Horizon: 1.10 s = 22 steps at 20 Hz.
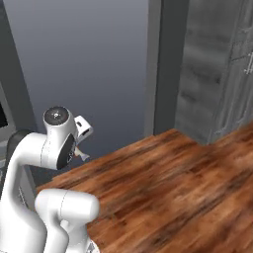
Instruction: Place the fish on the top rack of the oven, and slide the tray back inside. Close the oven door.
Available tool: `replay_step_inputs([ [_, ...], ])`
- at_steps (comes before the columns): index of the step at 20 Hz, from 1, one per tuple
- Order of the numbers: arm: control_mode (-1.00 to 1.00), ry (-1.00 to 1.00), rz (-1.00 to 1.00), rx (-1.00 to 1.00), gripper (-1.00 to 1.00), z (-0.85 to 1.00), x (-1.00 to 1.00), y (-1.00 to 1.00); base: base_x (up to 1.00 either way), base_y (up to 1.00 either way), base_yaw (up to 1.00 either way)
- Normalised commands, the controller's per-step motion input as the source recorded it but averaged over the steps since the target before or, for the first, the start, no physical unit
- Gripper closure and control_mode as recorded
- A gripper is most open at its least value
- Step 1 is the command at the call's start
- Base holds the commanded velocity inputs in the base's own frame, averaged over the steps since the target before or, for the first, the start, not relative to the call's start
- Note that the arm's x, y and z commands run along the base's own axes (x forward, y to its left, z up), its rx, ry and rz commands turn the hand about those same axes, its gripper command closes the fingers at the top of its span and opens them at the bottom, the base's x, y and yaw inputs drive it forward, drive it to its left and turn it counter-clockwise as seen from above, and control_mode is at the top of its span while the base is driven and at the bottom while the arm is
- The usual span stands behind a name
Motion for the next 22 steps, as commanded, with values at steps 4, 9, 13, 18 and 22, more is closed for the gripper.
replay_step_inputs([
  [4, 1.00, 0.00, 0.00, 0.00, 1.00, 0.00, 0.00, 0.00, 0.87, -0.13, 0.47],
  [9, 1.00, 0.00, 0.00, 0.00, 1.00, 0.00, 0.00, 0.00, 0.80, -0.40, 0.43],
  [13, 1.00, 0.00, 0.00, 0.00, 1.00, 0.00, 0.00, 0.00, 0.62, -0.44, 0.55],
  [18, 1.00, 0.00, 0.00, 0.00, 1.00, 0.00, 0.00, 0.00, 0.33, -0.44, 0.66],
  [22, 1.00, 0.00, 0.00, 0.00, 1.00, 0.00, 0.00, 0.00, 0.15, -0.42, 0.69],
])
